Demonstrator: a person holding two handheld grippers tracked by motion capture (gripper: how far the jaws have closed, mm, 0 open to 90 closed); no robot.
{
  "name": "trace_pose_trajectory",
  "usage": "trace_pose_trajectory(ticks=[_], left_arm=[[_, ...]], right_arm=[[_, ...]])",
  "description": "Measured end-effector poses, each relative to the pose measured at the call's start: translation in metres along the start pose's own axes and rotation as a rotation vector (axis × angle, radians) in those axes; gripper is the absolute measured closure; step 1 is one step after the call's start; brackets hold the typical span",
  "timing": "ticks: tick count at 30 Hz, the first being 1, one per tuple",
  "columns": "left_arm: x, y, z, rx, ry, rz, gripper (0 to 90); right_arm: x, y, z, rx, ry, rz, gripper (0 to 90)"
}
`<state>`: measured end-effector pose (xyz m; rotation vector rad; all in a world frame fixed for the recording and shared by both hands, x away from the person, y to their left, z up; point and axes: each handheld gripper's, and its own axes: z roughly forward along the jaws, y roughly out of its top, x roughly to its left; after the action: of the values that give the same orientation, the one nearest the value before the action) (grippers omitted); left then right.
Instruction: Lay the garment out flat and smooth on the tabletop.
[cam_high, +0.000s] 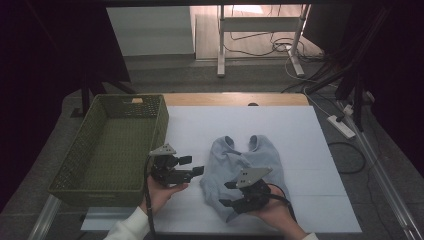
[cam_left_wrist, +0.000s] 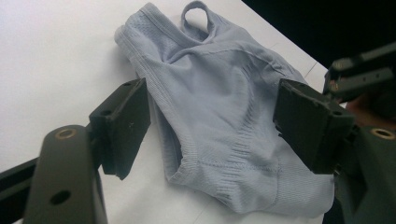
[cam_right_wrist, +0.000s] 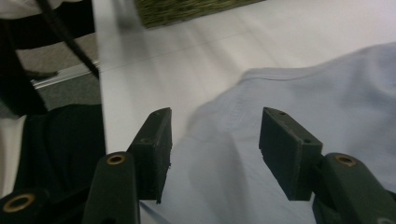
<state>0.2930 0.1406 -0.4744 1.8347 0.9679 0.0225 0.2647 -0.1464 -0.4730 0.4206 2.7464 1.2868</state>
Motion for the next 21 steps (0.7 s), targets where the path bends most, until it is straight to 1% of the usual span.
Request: trace_pose_trajectory(ticks=[8,11,14,17,21], left_arm=[[0.000,0.000,0.000,0.002,0.001,0.005,27.1],[-0.001,0.000,0.001,0.004,0.001,0.006,27.1],[-0.001,0.000,0.001,0.001,0.003,0.005,27.1],[-0.001,0.000,0.001,0.002,0.003,0.003,27.1],[-0.001,0.000,0.000,0.002,0.003,0.006,27.1]], right_arm=[[0.011,-0.005,0.014,0.056,0.063,-0.022,43.1],[0.014,-0.007,0.020,0.095,0.072,-0.037,41.6],[0.016,-0.010,0.026,0.127,0.093,-0.039,40.1],[0.021,-0.012,0.034,0.185,0.091,-0.076,39.2],[0.025,-0.014,0.043,0.237,0.075,-0.117,39.1]])
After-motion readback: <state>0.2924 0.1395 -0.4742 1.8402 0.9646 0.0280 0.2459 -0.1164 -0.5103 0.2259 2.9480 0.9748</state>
